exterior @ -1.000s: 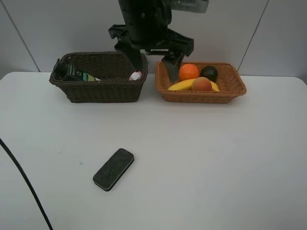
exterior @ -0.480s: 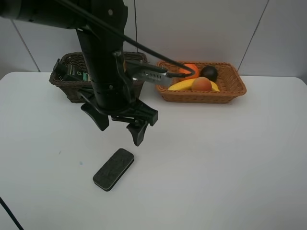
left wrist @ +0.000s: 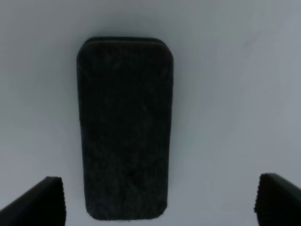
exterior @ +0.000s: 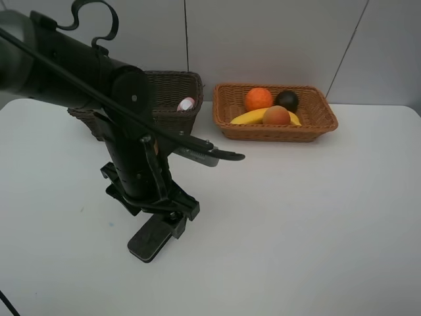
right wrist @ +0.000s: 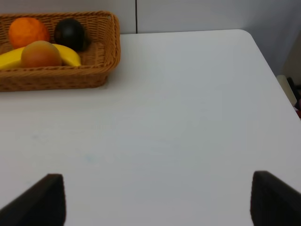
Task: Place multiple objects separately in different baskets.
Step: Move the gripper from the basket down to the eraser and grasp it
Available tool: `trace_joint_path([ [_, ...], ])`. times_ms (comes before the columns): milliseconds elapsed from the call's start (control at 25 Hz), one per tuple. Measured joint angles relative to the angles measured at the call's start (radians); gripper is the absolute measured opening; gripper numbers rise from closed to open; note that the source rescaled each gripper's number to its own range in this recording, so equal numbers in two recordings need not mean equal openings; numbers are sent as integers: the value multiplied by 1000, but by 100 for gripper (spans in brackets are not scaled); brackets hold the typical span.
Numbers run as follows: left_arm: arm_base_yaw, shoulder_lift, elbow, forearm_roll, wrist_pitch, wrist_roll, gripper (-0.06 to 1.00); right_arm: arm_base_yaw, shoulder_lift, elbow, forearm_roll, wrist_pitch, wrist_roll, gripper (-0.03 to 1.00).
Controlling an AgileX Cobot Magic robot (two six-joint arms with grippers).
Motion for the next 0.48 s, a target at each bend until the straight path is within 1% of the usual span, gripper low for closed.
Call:
trace_joint_path([
  [200,0,0,56,13,-72,3,100,0,0,0,0,0,0,98],
  [320,0,11,61,36,-92,8,100,0,0,0,0,0,0,98],
  [480,0,56,62,41,-121,28,100,0,0,0,0,0,0,98],
])
